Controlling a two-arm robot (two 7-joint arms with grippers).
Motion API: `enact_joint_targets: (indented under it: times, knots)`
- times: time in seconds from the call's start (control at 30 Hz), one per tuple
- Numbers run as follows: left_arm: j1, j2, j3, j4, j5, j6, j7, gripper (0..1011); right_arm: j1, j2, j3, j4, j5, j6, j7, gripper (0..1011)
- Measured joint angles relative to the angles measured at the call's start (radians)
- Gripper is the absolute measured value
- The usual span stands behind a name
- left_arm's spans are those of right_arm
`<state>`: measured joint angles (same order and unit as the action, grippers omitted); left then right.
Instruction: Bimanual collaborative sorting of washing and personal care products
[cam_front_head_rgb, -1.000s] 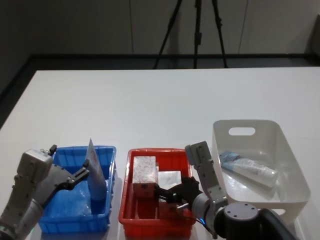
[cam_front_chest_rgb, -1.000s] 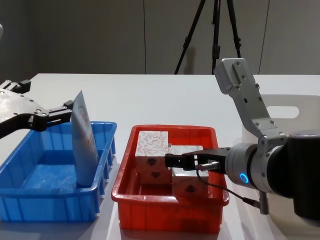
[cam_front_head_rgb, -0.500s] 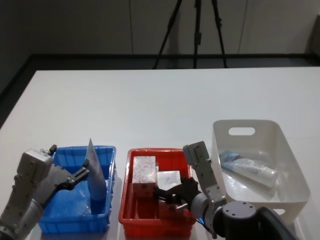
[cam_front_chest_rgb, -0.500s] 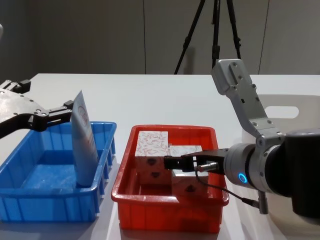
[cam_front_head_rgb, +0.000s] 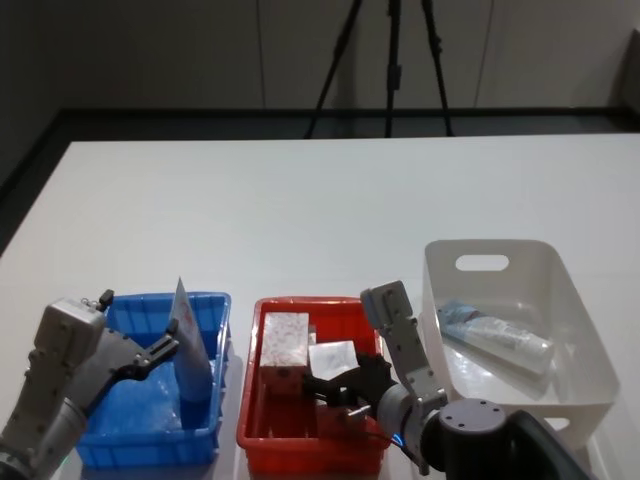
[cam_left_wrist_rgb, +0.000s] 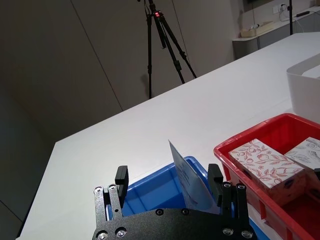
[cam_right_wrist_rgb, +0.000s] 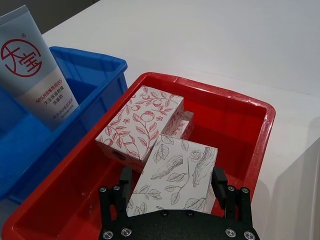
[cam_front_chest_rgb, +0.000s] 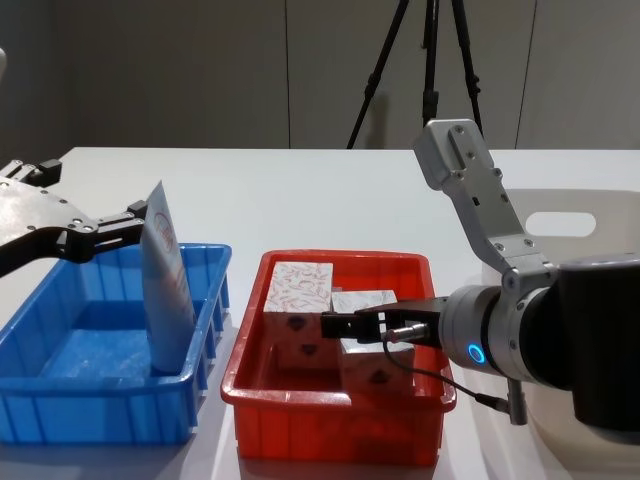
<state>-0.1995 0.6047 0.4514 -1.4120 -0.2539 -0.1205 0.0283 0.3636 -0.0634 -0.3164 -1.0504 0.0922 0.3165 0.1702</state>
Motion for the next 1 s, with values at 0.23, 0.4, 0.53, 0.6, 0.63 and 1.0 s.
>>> enact_joint_targets:
  times: [0.23,0.4,0.53,0.6,0.63,1.0]
  knots:
    - [0.000,0.000,0.000,0.000,0.000,0.000,0.000,1001,0.004,-0.001,0.001,0.003,-0.002,0.009,-0.001,1001]
    - [0.000,0.000,0.000,0.000,0.000,0.000,0.000,1001,0.007,-0.003,0.002,0.006,-0.005,0.016,-0.002,1001]
    - [0.000,0.000,0.000,0.000,0.000,0.000,0.000,1001,0.007,-0.004,0.005,0.005,-0.005,0.024,-0.004,1001]
    - [0.000,0.000,0.000,0.000,0.000,0.000,0.000,1001,0.007,-0.006,0.007,0.004,-0.005,0.029,-0.006,1001]
    - [0.000,0.000,0.000,0.000,0.000,0.000,0.000,1001,0.007,-0.006,0.008,0.004,-0.005,0.030,-0.006,1001]
    - [0.000,0.000,0.000,0.000,0.000,0.000,0.000,1001,0.005,-0.010,0.018,0.002,-0.002,0.051,-0.008,1001]
